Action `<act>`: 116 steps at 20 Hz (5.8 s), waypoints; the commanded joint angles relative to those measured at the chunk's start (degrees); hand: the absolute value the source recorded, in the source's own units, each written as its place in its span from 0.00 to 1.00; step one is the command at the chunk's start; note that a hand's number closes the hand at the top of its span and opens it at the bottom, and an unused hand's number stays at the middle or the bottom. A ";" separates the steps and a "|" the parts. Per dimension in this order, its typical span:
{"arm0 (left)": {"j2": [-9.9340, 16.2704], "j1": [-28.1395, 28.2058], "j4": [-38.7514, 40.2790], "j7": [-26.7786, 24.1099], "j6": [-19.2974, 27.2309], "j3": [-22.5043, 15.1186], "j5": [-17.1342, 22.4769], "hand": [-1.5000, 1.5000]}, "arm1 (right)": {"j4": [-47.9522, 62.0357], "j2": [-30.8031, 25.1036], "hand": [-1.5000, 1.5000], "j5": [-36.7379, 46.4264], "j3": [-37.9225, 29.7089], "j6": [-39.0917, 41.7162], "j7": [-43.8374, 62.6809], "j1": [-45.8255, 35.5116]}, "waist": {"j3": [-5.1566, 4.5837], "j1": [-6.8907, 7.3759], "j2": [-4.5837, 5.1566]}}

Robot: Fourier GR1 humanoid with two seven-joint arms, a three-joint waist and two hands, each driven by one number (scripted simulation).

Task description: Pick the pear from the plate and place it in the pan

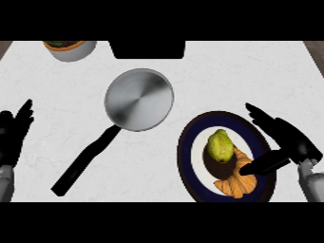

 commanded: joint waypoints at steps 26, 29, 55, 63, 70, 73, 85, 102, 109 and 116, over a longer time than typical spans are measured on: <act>-3.49 -2.75 4.08 -2.29 -4.51 6.55 -4.80 0.50 | 17.54 17.90 1.00 19.55 0.18 -0.34 -5.60 -7.17 | 0.00 0.22 0.12; -4.84 -1.15 0.30 0.48 -3.87 4.84 -6.15 0.50 | 10.96 13.68 1.00 23.39 -0.36 -1.92 -8.47 -3.21 | 0.00 0.01 0.00; -3.43 -0.59 -1.26 1.08 -6.09 7.59 -5.01 0.50 | -26.39 3.79 1.00 63.99 15.81 -16.24 6.38 2.78 | -0.01 -0.87 -0.32; -5.27 0.88 -1.33 -0.60 -5.23 6.78 -6.44 0.50 | -22.84 17.73 1.00 67.17 17.86 -6.19 14.81 -12.11 | -0.03 0.34 0.00; -4.45 -2.73 1.75 -0.76 -6.30 6.86 -6.55 0.50 | 0.62 23.70 1.00 61.85 14.49 -22.81 14.45 -25.22 | -0.01 1.36 0.36; -5.11 -2.97 -0.61 1.24 -6.80 6.47 -5.76 0.50 | 11.70 23.79 1.00 57.06 11.08 -28.43 10.50 -30.27 | 0.02 1.94 0.47; -8.23 -5.51 2.85 -1.30 -4.53 3.15 -9.24 0.50 | 47.57 23.87 1.00 38.36 13.31 -43.91 2.25 -48.94 | -0.02 4.76 1.56; -7.60 -9.67 1.59 0.16 -6.62 1.82 -9.18 0.50 | 58.99 23.87 0.00 14.62 12.15 -47.72 -17.01 -48.68 | 0.14 9.70 3.17; -7.29 -11.09 1.85 1.95 -6.86 2.25 -8.90 0.50 | 57.76 23.87 0.00 7.68 10.17 -53.94 -24.84 -49.45 | 0.20 9.79 3.04; -7.07 -9.94 1.49 1.70 -6.73 3.25 -8.20 0.50 | 58.38 23.87 0.00 0.37 7.14 -60.82 -31.59 -49.97 | 0.14 8.26 2.15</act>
